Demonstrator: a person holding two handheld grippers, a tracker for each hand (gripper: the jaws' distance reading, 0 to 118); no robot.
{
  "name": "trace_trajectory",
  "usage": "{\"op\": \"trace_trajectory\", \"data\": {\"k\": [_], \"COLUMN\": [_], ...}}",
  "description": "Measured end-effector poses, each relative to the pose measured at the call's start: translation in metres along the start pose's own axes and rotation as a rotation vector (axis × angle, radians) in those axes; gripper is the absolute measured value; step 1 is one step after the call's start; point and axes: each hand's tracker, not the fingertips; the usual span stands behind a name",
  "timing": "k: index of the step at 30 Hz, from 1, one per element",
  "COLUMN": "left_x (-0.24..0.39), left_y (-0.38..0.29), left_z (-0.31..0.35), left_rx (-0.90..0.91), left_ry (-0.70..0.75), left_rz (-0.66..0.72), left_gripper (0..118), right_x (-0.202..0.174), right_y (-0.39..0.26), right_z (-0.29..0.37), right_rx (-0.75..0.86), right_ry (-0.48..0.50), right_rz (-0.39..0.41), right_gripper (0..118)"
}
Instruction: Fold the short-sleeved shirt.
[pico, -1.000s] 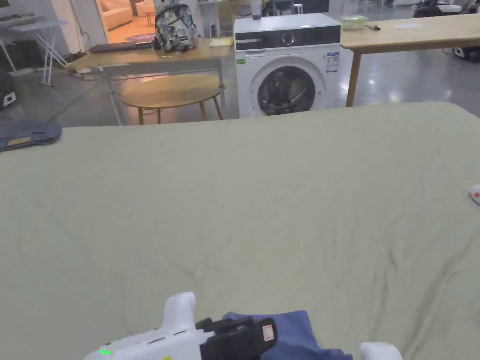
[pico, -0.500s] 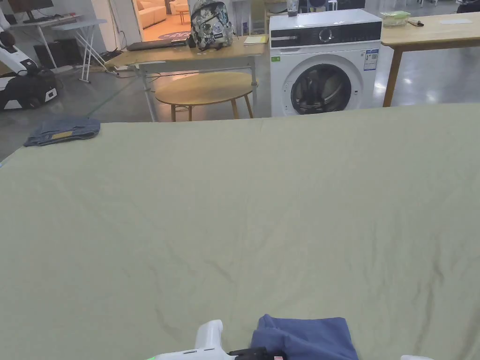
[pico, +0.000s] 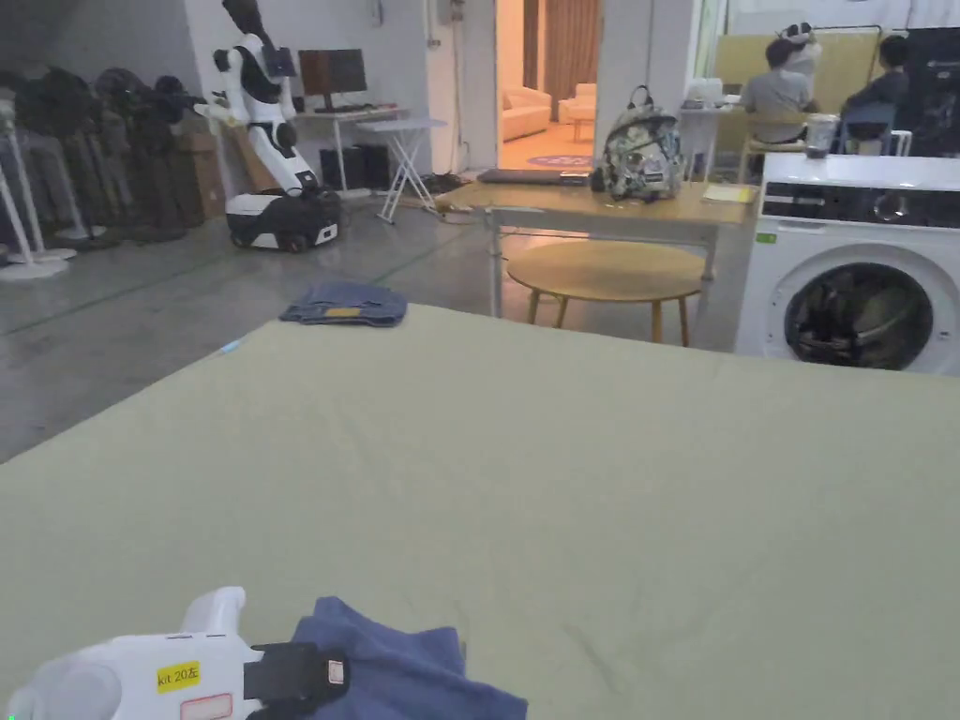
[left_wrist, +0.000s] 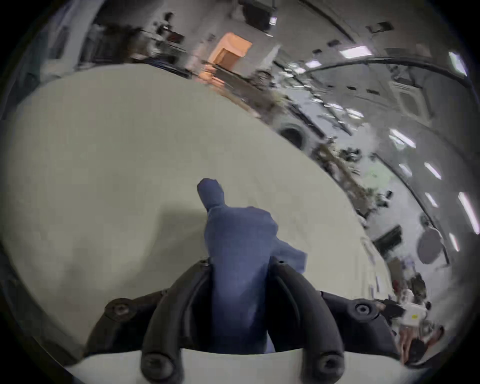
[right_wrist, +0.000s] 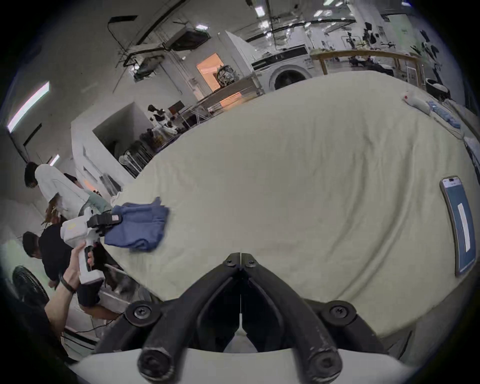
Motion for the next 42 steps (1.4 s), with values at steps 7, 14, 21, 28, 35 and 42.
{"op": "trace_trajectory", "data": {"k": [7, 14, 21, 28, 35, 42], "left_x": [-0.034, 0.019, 0.148, 0.253, 0.287, 0.292], "left_y": [0.027, 0.049, -0.004, -0.051, -0.087, -0.101], "left_z": [0.011, 0.117, 0.178, 0.163, 0.139, 0.133], "left_rx": [0.127, 0.384, 0.672, 0.714, 0.736, 0.703], "left_ry": [0.313, 0.282, 0.091, 0.039, 0.122, 0.107], "left_rz": [-0.039, -0.235, -0.487, -0.665, -0.721, -0.715], "left_gripper": [97, 97, 97, 48, 0, 0], "right_x": [-0.001, -0.008, -0.062, -0.074, -0.084, -0.086], "right_y": [0.007, 0.042, 0.074, 0.083, 0.061, 0.052], "right_z": [-0.003, 0.037, 0.093, 0.120, 0.134, 0.140], "right_rx": [-0.029, 0.182, 0.581, 0.679, 0.702, 0.727], "right_ry": [-0.030, -0.092, -0.263, -0.245, -0.273, -0.296], "right_rz": [0.037, 0.171, 0.411, 0.385, 0.417, 0.435], "right_gripper": [0, 0, 0, 0, 0, 0]}}
